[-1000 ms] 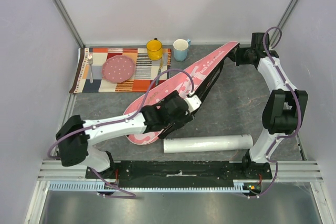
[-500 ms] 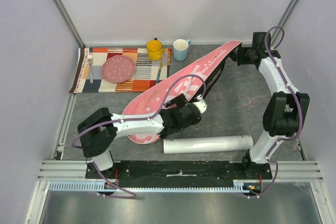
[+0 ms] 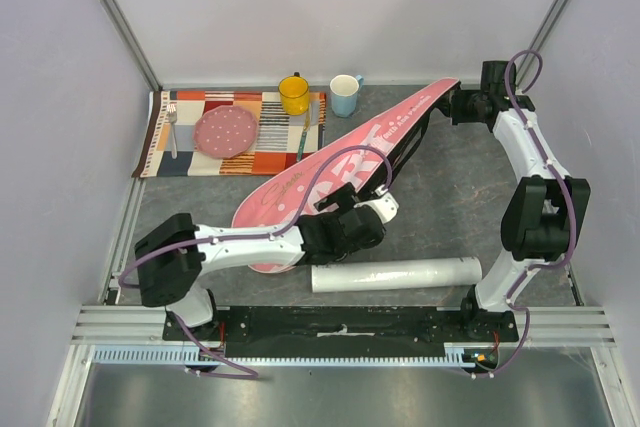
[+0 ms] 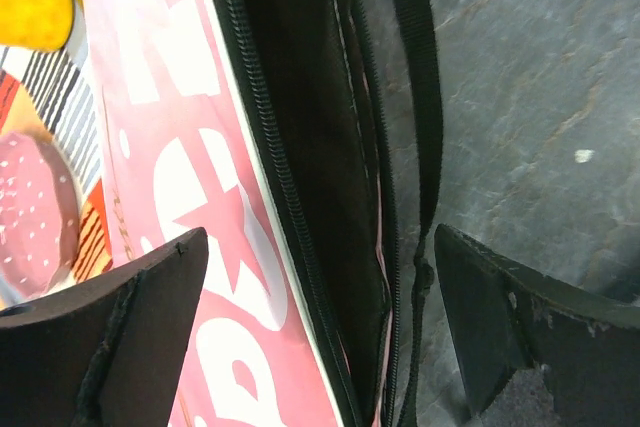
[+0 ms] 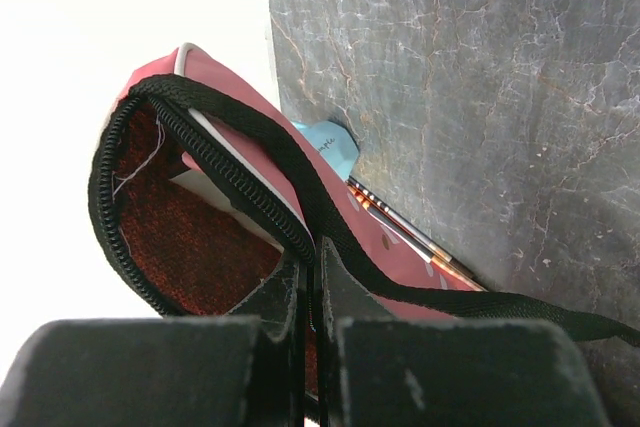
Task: Pack up the badminton gear
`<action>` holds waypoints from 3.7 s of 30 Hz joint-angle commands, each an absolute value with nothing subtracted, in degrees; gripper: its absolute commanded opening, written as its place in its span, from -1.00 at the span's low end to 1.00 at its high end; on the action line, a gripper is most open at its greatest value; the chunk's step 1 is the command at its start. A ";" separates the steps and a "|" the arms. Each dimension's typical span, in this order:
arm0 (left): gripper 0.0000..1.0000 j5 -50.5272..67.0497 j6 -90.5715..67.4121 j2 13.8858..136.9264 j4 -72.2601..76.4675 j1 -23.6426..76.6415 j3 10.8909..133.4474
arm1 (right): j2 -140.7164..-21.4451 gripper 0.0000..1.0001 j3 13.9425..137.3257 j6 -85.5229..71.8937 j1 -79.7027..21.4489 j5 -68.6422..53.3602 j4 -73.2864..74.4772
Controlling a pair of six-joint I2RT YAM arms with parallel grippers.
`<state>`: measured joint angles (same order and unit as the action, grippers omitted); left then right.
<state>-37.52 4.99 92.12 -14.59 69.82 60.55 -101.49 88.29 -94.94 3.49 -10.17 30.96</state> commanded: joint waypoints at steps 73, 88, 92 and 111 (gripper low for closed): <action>-0.95 0.79 -3.34 95.45 -38.32 54.40 88.77 | -67.32 0.95 54.67 -84.80 -19.60 -8.53 33.67; -0.71 4.57 -4.92 96.86 -40.60 53.79 92.90 | -72.51 -0.11 56.51 -92.55 -23.29 -2.11 32.08; 0.09 6.50 -2.03 94.93 -42.00 53.79 93.07 | -74.09 -0.73 57.22 -94.04 -23.20 1.13 31.73; 0.91 3.89 13.18 50.19 -39.82 55.53 55.90 | -85.43 -1.00 63.02 -90.79 -13.10 -15.46 29.44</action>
<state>5.98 7.73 49.80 -43.13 53.06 61.36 -84.62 59.61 -90.59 -14.52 -9.32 31.66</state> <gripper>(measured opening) 0.951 0.028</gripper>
